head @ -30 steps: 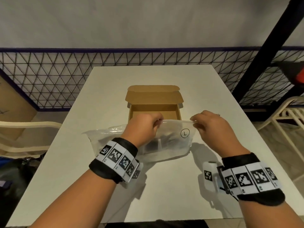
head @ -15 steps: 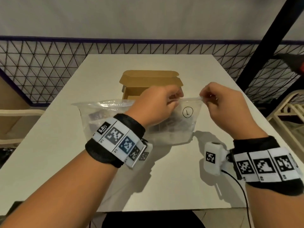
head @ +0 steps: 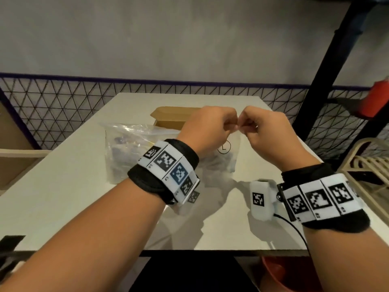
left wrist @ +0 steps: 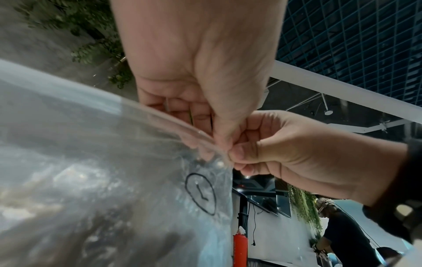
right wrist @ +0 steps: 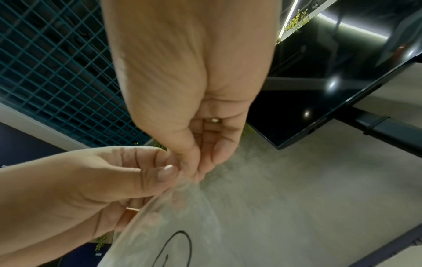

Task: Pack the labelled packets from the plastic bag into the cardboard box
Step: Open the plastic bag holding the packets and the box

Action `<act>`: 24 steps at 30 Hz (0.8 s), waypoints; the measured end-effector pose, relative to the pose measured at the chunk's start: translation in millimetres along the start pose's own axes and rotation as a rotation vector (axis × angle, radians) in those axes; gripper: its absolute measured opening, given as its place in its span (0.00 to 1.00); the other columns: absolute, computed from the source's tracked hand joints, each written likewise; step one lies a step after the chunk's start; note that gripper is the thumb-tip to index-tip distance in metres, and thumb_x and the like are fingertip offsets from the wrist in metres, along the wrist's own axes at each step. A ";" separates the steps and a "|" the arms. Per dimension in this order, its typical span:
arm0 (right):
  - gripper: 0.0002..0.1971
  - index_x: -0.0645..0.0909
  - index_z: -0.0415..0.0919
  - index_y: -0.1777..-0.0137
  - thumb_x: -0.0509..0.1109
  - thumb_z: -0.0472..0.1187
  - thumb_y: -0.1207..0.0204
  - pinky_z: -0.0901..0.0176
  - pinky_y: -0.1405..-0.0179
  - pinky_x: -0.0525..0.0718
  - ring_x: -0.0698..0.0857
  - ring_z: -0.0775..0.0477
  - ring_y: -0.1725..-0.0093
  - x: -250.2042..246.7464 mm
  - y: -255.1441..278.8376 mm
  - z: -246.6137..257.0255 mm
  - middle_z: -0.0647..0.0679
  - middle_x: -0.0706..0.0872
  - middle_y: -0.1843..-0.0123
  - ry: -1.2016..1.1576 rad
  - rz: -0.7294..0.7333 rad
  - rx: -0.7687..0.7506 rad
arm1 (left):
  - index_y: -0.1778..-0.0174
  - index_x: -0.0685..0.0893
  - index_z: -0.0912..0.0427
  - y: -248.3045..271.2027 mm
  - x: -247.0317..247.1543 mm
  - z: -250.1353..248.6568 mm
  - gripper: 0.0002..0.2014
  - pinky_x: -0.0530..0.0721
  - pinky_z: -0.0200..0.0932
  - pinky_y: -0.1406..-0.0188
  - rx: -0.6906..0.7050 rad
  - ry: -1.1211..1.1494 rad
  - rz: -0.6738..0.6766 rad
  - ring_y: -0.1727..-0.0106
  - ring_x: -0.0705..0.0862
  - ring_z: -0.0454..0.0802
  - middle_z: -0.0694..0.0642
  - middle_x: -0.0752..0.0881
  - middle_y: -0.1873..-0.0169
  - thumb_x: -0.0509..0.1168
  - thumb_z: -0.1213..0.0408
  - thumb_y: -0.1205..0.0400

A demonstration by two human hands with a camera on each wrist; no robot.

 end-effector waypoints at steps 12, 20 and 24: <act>0.16 0.85 0.41 0.48 0.61 0.25 0.25 0.60 0.55 0.78 0.83 0.48 0.54 -7.2 -5.8 -16.5 0.46 0.88 0.55 0.160 0.028 0.101 | 0.48 0.79 0.56 29.9 -48.9 60.2 0.06 0.72 0.43 0.60 -0.152 -0.332 -0.096 0.56 0.78 0.52 0.53 0.82 0.56 0.57 0.66 0.15; 0.17 0.86 0.40 0.48 0.60 0.23 0.27 0.52 0.48 0.83 0.85 0.42 0.50 -20.1 -9.1 -33.6 0.43 0.88 0.52 0.261 0.015 0.152 | 0.49 0.80 0.55 55.4 -96.1 110.9 0.07 0.76 0.48 0.56 -0.319 -0.386 -0.184 0.52 0.80 0.55 0.56 0.85 0.53 0.58 0.68 0.17; 0.17 0.85 0.39 0.49 0.60 0.22 0.29 0.52 0.48 0.83 0.85 0.40 0.50 -31.6 -5.0 -50.3 0.42 0.88 0.54 0.288 0.000 0.221 | 0.50 0.79 0.57 65.9 -119.7 123.3 0.07 0.75 0.49 0.55 -0.354 -0.386 -0.256 0.53 0.79 0.57 0.57 0.84 0.54 0.56 0.70 0.17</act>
Point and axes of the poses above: each hand's wrist, its own y-axis away from the middle knuckle, its own x-axis out of the palm, z = x × y, the point moved 7 cm from there along -y, towards the middle knuckle
